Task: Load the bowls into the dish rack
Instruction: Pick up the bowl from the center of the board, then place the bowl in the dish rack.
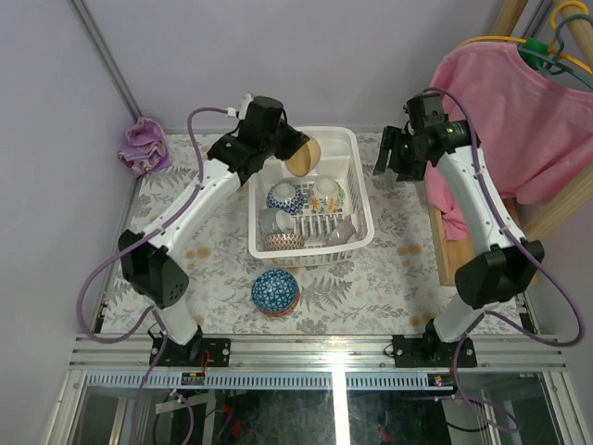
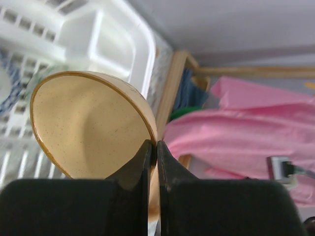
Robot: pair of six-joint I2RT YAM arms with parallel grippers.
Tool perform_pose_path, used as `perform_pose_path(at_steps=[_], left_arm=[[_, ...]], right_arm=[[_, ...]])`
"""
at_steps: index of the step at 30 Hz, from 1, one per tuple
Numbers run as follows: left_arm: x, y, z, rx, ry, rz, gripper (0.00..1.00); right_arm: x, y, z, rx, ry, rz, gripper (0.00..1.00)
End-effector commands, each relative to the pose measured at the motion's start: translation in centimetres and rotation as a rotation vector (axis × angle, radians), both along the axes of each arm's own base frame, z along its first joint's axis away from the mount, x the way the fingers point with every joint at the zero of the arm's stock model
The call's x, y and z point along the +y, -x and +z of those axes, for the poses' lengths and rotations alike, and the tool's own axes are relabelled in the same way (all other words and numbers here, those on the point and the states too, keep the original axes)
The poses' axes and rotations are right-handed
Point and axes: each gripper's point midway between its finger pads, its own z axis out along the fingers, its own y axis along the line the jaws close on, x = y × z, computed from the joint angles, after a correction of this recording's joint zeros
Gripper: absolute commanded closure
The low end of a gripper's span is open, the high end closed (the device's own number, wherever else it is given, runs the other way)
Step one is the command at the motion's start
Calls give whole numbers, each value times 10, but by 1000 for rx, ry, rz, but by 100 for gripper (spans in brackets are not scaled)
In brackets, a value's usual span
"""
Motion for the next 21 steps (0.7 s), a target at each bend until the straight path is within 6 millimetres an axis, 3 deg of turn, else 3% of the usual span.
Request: perform_pose_path(at_steps=[1,5,8,17,21], left_arm=[[-5,-69,69,-344,206,129,100],[1,-104,57,-420,296,216,100],[10,-120,42,-447,324,269,100],[50,-153,3,-486,310,415,100],[54,-158,-13,-484,283,438,100]], right_arm=[[-4,-67,1,-162,47,-88,30],[2,-101,-16,-195,49,-98,27],[9,-114,-23,-218,58,-75,26],[27,-104,-50,-217,89,10,25],[27,-104,-54,-205,93,2,25]])
